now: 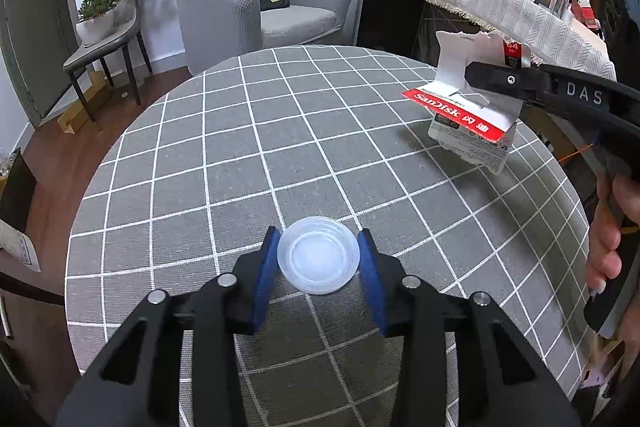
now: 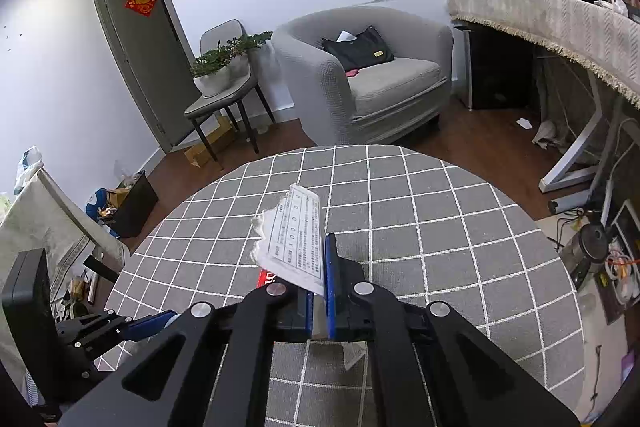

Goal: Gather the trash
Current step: 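Close the left tool on the clear plastic lid while the right tool holds the paper, then carry the clear lid and the paper over the bin with both tools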

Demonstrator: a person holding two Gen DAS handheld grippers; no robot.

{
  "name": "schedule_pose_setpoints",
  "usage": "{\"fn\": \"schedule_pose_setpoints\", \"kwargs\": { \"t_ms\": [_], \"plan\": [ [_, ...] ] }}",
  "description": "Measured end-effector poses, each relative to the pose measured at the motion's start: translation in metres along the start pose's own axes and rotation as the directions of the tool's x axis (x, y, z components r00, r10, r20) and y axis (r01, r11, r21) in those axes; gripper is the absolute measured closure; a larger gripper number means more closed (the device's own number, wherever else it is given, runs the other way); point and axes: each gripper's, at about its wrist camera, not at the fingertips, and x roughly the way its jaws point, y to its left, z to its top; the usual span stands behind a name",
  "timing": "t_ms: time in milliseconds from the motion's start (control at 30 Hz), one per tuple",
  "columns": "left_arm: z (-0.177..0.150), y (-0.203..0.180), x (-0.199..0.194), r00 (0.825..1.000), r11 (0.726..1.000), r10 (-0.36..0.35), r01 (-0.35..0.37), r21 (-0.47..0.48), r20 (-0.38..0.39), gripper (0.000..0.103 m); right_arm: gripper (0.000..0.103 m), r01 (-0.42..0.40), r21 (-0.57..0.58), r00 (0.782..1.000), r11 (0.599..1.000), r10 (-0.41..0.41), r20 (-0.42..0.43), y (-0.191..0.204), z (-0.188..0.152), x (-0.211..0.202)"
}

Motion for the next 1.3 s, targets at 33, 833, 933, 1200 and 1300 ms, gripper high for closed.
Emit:
{"fn": "schedule_pose_setpoints", "kwargs": {
  "t_ms": [33, 833, 933, 1200, 1300],
  "plan": [
    [0.0, 0.0, 0.0, 1.0, 1.0, -0.003, 0.003, -0.001, 0.0, 0.061, 0.1, 0.004, -0.004, 1.0, 1.0, -0.004, 0.0, 0.001, 0.0, 0.0],
    [-0.032, 0.04, -0.044, 0.996, 0.993, 0.033, -0.024, -0.113, 0.078, 0.061, 0.101, -0.047, -0.014, 0.999, 0.999, 0.047, -0.003, 0.038, -0.012, -0.007],
    [-0.038, 0.044, -0.053, 0.996, 0.992, 0.04, -0.03, -0.122, 0.08, 0.061, 0.101, -0.053, -0.029, 0.999, 0.998, 0.053, -0.005, 0.049, -0.016, -0.01],
    [-0.059, 0.059, -0.081, 0.994, 0.986, 0.061, -0.046, -0.158, 0.092, 0.061, 0.101, -0.118, -0.028, 0.993, 0.993, 0.118, -0.002, 0.079, -0.032, -0.023],
    [-0.067, 0.064, -0.091, 0.993, 0.985, 0.068, -0.052, -0.164, 0.096, 0.061, 0.101, -0.137, -0.044, 0.991, 0.99, 0.137, -0.004, 0.095, -0.038, -0.028]
  ]
}}
